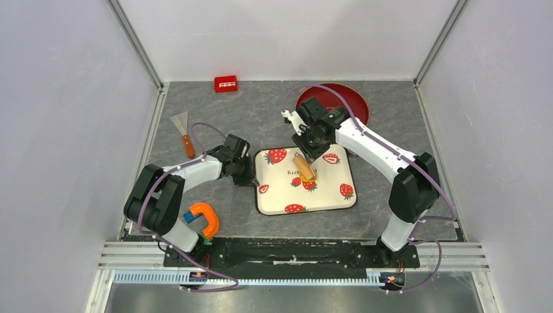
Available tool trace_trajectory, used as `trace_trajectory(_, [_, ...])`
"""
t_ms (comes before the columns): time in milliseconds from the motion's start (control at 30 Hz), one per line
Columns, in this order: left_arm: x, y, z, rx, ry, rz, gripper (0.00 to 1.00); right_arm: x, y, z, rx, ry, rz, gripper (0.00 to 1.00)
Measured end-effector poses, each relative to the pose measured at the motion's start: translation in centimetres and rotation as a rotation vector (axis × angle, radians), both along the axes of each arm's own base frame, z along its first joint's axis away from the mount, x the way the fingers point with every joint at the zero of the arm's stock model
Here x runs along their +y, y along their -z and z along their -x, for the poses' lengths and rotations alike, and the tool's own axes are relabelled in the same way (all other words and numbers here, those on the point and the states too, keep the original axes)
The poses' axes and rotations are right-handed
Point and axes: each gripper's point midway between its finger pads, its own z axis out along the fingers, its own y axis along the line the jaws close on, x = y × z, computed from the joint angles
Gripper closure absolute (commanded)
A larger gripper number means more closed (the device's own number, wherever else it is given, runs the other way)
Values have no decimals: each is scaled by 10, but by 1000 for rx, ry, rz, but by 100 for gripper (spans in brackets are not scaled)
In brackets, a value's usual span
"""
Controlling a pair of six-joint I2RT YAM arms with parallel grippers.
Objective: Roll out the dumpling wrappers from the dough
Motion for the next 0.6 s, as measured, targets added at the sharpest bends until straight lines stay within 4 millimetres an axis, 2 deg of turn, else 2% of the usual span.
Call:
trace_trajectory(167, [0,0,0,2,0,-1,98,-2,7,4,5,-9,-8,100])
trace_trajectory(600, [0,0,0,2,0,-1,98,0,9,5,17,-25,-40,100])
